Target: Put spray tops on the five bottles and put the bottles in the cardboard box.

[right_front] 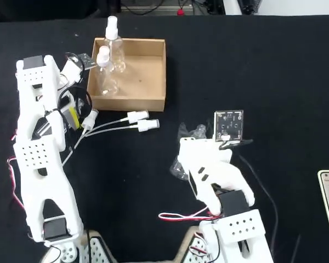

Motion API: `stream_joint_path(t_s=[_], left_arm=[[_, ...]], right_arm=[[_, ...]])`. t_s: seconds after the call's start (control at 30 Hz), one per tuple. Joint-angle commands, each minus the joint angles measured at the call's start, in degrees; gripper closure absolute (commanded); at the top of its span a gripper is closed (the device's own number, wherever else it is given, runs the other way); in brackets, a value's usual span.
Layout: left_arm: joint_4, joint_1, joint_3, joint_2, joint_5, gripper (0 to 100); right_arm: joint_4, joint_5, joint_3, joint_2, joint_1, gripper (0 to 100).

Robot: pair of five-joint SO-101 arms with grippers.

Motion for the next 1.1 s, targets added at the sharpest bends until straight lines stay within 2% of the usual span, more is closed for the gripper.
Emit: stream_joint_path(t_s=[0.0,0.1,0.27,0.37,0.47,0.6,0.8,0.87,1.07], left_arm=[[-0.44,0.04,-2.68,-0.97,-0.26,72],[0.18,-0.48,-2.51,-1.58,-0.26,72],[8.35,-3.47,-9.01,-3.96,-0.35,72],[8.35,-6.2,-10.68,-6.07,-0.35,72],[8.44,-7.96,-6.9,-9.49,-0.35,72],[8.44,-8.75,5.23,-18.37,-0.35,72],[8.0,-5.23,30.81,-37.71,-0.7,72],[4.75,-3.65,40.13,-44.04,-0.7,72],[-11.6,-0.48,70.81,-62.95,-0.09,72]], right_arm=[[0.09,0.0,-0.31,-0.22,-0.44,76.1],[0.09,0.0,-0.22,-0.22,-0.44,76.1],[0.09,0.0,-0.22,-0.22,-0.44,76.1],[0.09,0.0,-0.22,-0.22,-0.44,76.1],[0.09,0.0,-0.22,-0.22,-0.44,76.0],[0.09,0.0,-0.22,-0.22,-0.44,76.0],[0.09,0.0,-0.22,-0.22,-0.44,76.0],[0.09,0.0,-0.22,-0.22,-0.44,76.0],[0.09,0.0,-0.31,-0.22,-0.35,76.1]])
